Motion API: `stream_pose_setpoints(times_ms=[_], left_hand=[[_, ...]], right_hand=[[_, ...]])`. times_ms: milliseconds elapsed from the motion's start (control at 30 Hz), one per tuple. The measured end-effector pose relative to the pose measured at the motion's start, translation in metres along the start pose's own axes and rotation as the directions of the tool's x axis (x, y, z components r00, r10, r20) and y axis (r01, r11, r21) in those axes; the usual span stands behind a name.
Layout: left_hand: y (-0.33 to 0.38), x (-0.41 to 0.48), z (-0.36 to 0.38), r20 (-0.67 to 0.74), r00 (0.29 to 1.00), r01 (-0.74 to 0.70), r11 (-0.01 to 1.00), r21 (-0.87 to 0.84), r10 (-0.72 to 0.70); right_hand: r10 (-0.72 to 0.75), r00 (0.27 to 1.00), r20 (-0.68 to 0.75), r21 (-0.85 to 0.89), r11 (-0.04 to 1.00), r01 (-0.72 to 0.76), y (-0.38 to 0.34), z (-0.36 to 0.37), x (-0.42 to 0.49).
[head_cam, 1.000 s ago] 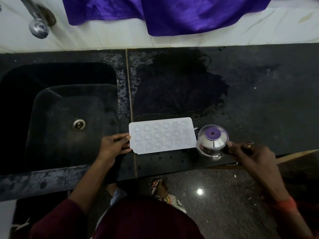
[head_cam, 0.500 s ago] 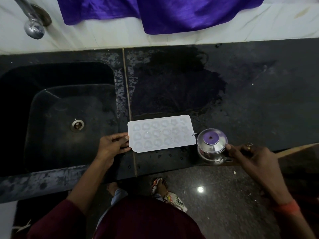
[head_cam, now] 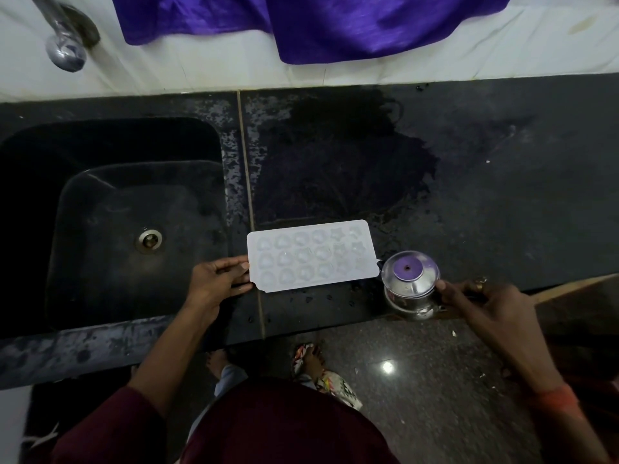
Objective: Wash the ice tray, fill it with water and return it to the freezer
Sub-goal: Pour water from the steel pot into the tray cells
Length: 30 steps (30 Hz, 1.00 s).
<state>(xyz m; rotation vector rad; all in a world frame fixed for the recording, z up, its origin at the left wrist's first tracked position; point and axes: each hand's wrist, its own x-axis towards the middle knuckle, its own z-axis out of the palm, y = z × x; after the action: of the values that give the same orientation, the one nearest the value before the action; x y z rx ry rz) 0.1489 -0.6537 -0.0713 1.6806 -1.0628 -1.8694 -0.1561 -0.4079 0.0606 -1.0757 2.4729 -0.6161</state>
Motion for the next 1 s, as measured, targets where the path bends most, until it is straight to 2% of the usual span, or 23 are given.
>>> stream_pose_setpoints(times_ms=[733,1000], left_hand=[[-0.006,-0.007,-0.006,0.018,1.0,0.012,0.999,-0.032,-0.012],[-0.005,-0.009,-0.007,0.019,1.0,-0.001,0.999,-0.044,0.002]], right_hand=[[0.048,0.999,0.006,-0.018,0.999,-0.048,-0.009,0.002,-0.003],[0.008,1.0,0.008,-0.042,0.999,-0.007,-0.011,0.004,0.0]])
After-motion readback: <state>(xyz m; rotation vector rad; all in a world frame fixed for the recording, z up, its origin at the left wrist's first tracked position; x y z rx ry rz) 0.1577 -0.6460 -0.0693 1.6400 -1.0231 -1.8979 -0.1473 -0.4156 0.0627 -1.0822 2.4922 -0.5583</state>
